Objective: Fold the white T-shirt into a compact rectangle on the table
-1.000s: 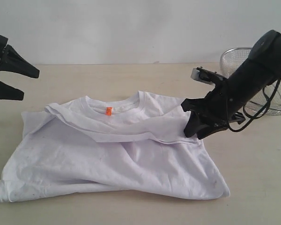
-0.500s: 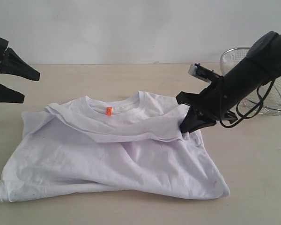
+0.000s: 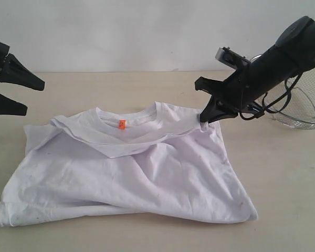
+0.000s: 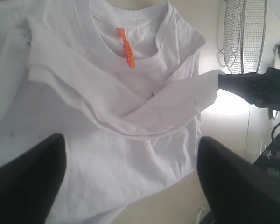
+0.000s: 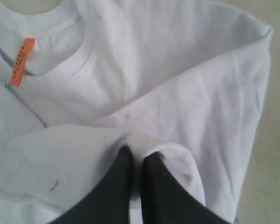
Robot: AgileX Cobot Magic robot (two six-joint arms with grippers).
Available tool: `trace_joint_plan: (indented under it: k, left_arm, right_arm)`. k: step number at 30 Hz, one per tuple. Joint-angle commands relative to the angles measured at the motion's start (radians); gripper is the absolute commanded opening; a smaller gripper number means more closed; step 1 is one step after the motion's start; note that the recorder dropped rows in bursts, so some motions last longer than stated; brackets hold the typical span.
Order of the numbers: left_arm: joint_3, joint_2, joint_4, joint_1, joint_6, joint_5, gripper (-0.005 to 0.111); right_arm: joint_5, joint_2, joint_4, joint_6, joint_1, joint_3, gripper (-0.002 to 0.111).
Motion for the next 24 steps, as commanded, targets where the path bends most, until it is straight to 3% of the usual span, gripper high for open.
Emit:
trace_joint_plan:
  k: [1,24]
  left_arm:
    - [0.003,-0.012,0.001,-0.006,-0.009,-0.005,0.072]
    - [0.003,-0.012,0.009,-0.006,-0.009,-0.015,0.072]
  right_arm:
    - [-0.078,0.006,-0.001,0.056,-0.009,-0.006,0.0]
    - [-0.223,0.029,0.034,0.243,-0.009,-0.006,0.0]
